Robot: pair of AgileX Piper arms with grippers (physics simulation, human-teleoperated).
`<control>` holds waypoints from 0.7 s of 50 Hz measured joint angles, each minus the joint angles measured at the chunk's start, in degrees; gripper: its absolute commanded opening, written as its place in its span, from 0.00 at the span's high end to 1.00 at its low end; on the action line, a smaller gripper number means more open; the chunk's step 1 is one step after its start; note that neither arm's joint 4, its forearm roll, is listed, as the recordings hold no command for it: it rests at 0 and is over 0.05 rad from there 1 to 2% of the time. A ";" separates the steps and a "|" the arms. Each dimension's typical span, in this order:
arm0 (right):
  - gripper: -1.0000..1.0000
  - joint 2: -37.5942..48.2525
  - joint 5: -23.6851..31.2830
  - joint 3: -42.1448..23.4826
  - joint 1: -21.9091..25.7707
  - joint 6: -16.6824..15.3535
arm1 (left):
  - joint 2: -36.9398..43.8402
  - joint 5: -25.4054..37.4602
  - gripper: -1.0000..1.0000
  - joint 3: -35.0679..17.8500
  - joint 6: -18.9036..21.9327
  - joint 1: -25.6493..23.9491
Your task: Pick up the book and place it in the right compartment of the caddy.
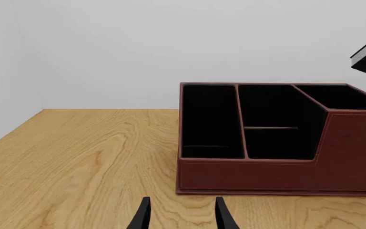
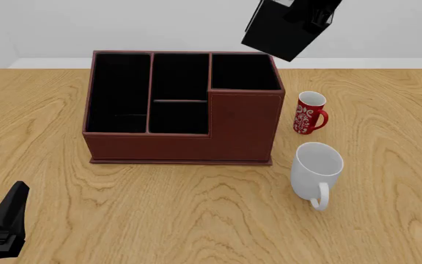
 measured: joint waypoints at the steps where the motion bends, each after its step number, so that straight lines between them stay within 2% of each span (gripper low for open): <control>1: 1.00 0.23 0.00 -0.22 0.14 0.00 | 0.00 0.00 0.00 0.00 0.00 0.00; 35: 1.00 6.65 0.00 -4.69 2.87 0.56 | 0.00 0.00 0.00 0.00 0.00 0.00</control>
